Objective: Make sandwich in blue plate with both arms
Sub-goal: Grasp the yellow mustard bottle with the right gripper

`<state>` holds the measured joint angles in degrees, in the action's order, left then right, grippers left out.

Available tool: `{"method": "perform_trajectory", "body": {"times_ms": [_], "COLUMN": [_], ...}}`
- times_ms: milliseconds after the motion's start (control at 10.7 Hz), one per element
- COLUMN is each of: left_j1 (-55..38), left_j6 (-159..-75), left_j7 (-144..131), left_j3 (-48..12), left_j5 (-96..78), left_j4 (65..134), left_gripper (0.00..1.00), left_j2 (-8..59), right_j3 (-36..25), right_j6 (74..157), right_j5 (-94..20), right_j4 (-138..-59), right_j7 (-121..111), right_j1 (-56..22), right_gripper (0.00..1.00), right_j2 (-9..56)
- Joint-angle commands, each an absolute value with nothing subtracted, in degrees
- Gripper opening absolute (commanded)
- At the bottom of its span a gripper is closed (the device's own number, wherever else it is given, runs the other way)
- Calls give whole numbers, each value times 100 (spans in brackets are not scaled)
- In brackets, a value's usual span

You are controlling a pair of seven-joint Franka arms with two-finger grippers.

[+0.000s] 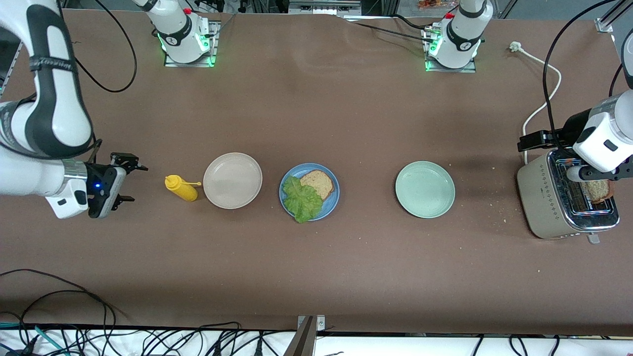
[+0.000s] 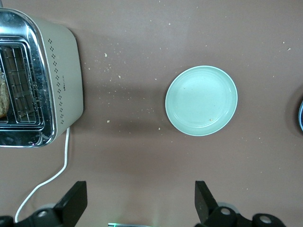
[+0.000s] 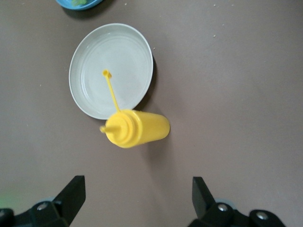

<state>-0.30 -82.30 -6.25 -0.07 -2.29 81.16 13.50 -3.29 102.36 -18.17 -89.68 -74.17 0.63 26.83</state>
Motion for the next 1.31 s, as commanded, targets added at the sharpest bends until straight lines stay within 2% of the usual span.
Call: {"method": "perform_trajectory", "body": {"times_ms": [0,469,845,1220], "left_j1": [-62,-61,-53,-53], "left_j6": [-8253,-8253,-8253,-8209], "left_j7": [-580,-580,-571,-580], "left_j3": [-35,-53,-53,-62], "left_j5": [-97,-97,-105,-105], "left_j4": [8112,8112,8156,8122], "left_gripper": [100,100,100,100], "left_j2": [1327,1336,1336,1310], "right_j3": [-255,-255,-255,-71], "right_j6": [10108,10099,10107,10134], "right_j5": [-2625,-3584,-4848,-5614], "right_j4": [-8974,-8982,-9324,-9614], "right_j7": [-9039,-10957,-11706,-11848], "right_j1": [605,1098,1143,1090], "right_gripper": [100,100,100,100], "right_j2": [3206,4085,4744,4869]}}
